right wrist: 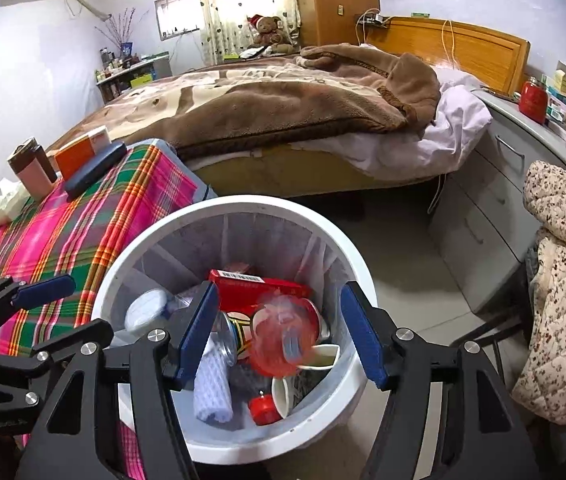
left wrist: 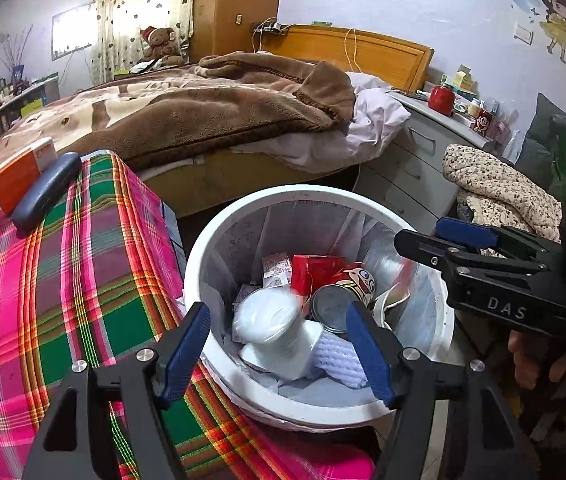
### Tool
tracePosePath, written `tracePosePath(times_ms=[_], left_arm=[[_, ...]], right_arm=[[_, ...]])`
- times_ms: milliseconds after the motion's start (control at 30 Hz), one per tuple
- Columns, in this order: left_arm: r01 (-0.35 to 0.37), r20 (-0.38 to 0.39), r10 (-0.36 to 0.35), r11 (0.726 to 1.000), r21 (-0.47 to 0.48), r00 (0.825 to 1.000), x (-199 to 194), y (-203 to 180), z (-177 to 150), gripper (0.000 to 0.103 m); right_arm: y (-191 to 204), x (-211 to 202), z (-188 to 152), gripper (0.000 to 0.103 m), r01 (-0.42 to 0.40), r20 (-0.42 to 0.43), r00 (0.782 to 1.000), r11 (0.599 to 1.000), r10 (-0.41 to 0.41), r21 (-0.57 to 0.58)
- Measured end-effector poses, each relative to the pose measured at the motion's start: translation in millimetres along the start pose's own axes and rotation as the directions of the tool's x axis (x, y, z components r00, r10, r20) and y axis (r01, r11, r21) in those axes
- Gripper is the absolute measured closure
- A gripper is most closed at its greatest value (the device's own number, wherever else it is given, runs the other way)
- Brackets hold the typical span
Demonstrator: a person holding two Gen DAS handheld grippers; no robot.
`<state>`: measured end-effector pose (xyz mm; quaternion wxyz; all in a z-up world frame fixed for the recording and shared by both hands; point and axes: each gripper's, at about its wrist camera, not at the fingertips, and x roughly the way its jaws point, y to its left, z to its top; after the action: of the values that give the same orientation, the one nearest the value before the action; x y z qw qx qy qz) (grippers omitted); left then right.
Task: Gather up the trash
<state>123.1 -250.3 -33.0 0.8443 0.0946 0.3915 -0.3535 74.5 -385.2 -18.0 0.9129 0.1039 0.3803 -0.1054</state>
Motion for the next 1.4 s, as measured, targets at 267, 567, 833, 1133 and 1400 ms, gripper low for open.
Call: tracePosePath(times_ms=[267, 567, 833, 1133, 1400], left_arm=[[-0.008, 0.019, 0.008, 1.000, -0.012, 1.000, -9.1, 2.2, -1.0, 0.033], [-0.026, 0.060, 0.028, 0.999, -0.033, 0.998, -33.1, 3.6, -7.3, 0.033], [-0.070, 0.103, 0.077, 0.996, -0.061, 0.992, -60.5, 5.4, -21.3, 0.033], [-0.136, 0.160, 0.147, 0.988, -0.077, 0.976, -96.8, 1.6, -45.9, 0.033], [-0.189, 0.190, 0.202, 0.978, -0.085, 0.961, -124.7, -1.8, -72.3, 0.033]], right_arm=[[1.7, -14.1, -2.2, 0.038, 0.011, 0.039, 0.999, 1.000, -0.011, 0.008], [9.6, -35.9, -7.7, 0.038, 0.017, 0.098, 0.995, 1.000, -0.017, 0.010], [22.1, -62.5, -19.0, 0.038, 0.044, 0.169, 0.985, 0.999, -0.044, 0.005], [43.9, -90.3, -39.3, 0.038, 0.091, 0.239, 0.967, 0.996, -0.089, 0.005], [57.4, -111.5, -59.3, 0.038, 0.143, 0.300, 0.943, 0.989, -0.145, 0.028]])
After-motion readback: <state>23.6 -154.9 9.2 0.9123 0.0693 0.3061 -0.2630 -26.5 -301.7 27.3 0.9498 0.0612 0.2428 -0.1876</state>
